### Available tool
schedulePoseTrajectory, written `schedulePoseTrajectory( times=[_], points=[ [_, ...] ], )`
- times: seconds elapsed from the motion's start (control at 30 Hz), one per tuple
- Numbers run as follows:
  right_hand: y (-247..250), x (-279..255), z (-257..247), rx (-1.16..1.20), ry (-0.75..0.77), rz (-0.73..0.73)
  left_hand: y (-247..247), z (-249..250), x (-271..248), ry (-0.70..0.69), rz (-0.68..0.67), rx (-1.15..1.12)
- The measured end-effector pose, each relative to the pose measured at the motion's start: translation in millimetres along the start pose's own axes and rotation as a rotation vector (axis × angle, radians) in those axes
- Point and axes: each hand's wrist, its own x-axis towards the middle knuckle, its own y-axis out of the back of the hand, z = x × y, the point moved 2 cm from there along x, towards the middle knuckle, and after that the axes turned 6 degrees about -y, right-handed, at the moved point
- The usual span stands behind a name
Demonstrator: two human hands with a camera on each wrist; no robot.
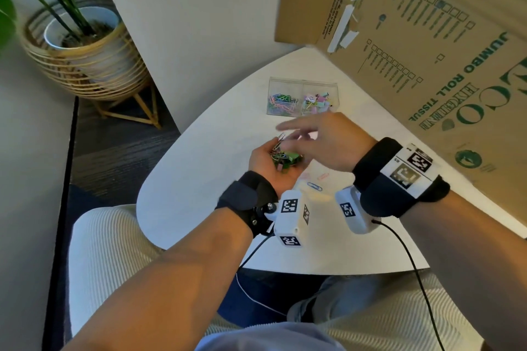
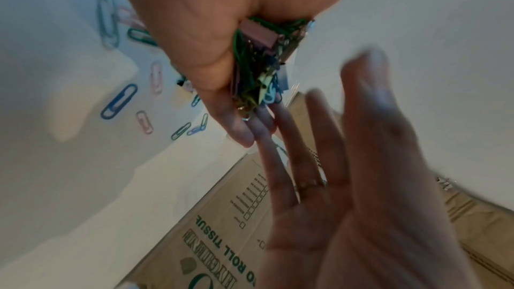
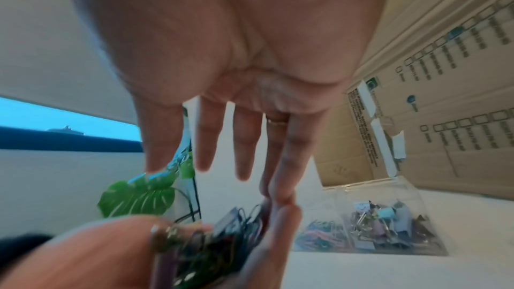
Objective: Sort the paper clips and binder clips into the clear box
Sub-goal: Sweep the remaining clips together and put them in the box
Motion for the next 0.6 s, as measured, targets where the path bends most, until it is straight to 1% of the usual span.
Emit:
schedulePoseTrajectory(
  times=[0.03, 0.07, 0.1, 0.13, 0.17, 0.2, 0.27, 0.3, 0.33, 0.37, 0.43, 0.53, 0.6],
  points=[
    [5, 1, 3, 0.063, -0.003, 0.092, 4, 5, 2, 0.017, -0.013, -0.018],
    [10, 2, 9, 0.115, -0.012, 0.18, 8, 10, 7, -0.002, -0.002, -0.035],
    [13, 2, 15, 0.134, -0.032, 0.241, 10, 16, 8, -0.013, -0.005, -0.05],
    [13, 4, 23, 0.11, -0.062, 0.259, 14, 20, 9, -0.022, -0.001, -0.053],
    [10, 7, 33, 0.048, -0.105, 0.228, 19, 25, 11, -0.034, 0.0, -0.059],
    [4, 9, 44, -0.04, -0.163, 0.151, 23, 29, 11, -0.044, -0.019, -0.062],
    [-15, 12, 67, -0.214, -0.303, -0.071, 33, 36, 12, -0.062, -0.014, -0.072],
    [-26, 13, 76, -0.295, -0.378, -0.154, 37, 39, 14, -0.075, -0.014, -0.081],
    [-35, 14, 82, -0.369, -0.438, -0.192, 40, 40, 13, -0.088, -0.01, -0.08],
    [-42, 16, 85, -0.419, -0.479, -0.195, 42, 41, 13, -0.091, -0.009, -0.079],
    [-53, 22, 81, -0.446, -0.5, -0.169, 46, 40, 13, -0.079, -0.009, -0.077],
    [-64, 36, 66, -0.422, -0.456, -0.145, 46, 34, 11, -0.06, 0.006, -0.045],
    [-66, 45, 59, -0.367, -0.4, -0.096, 46, 31, 10, -0.055, 0.017, -0.024]
  ],
)
